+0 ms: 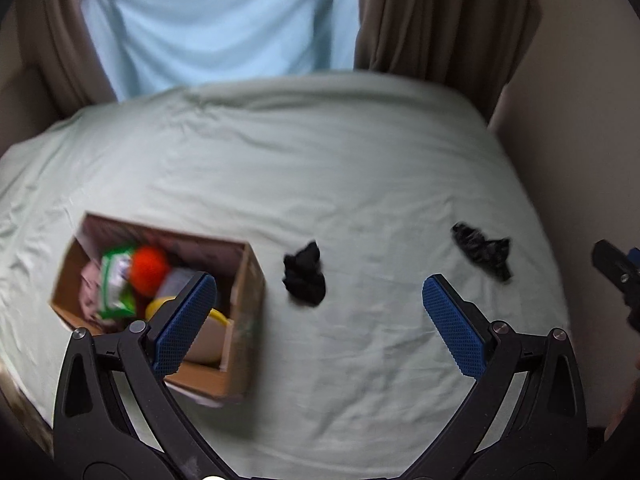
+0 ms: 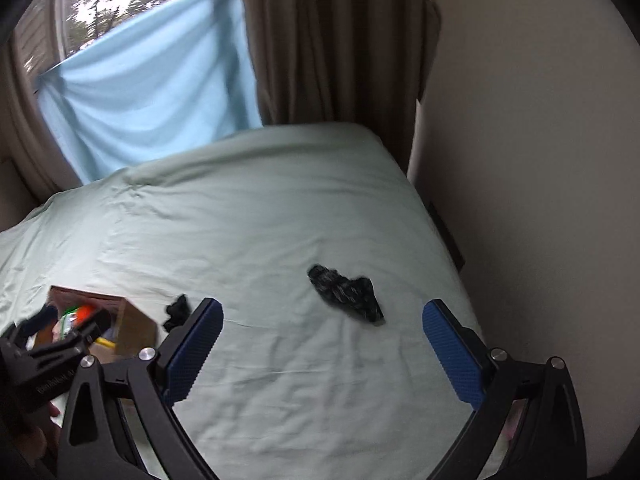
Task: Organize soft objects
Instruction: 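Lift both tools from the box and move toward the black sock and gloves, then grasp the black sock with the left tool while the right tool grasps the black gloves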
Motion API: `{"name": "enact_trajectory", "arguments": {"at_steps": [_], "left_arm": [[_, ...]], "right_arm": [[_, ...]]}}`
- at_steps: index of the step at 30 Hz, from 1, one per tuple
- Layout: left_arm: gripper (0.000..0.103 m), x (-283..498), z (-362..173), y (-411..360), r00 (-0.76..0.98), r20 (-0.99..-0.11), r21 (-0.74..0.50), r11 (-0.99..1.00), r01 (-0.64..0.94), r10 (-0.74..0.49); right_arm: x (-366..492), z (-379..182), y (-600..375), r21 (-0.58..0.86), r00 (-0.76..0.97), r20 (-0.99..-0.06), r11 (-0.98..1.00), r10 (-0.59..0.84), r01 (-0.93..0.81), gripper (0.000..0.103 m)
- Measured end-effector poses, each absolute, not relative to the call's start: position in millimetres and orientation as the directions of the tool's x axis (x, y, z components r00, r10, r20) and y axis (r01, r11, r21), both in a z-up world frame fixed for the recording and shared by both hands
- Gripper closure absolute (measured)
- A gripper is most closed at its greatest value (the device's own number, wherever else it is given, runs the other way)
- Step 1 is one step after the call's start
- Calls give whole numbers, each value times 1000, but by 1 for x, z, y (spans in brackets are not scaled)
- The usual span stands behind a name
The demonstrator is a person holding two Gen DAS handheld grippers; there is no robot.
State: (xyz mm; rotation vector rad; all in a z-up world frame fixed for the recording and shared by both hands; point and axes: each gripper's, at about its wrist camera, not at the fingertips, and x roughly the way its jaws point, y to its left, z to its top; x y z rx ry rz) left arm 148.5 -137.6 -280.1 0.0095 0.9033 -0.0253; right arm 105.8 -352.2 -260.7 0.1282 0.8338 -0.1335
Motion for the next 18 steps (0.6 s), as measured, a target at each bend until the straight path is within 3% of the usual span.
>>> {"name": "enact_trajectory", "arguments": {"at_steps": [10,18], "left_arm": [[1,198,-415,-163,543,-830,101,992,-74,125],[2,224,-473,-161,515,-837,148,982,-117,187]], "right_arm": [[153,-373,-382,97,611,-786,960,-88,262,3],[192,-423,-389,126,617,-782,950,-82,285,3]]}}
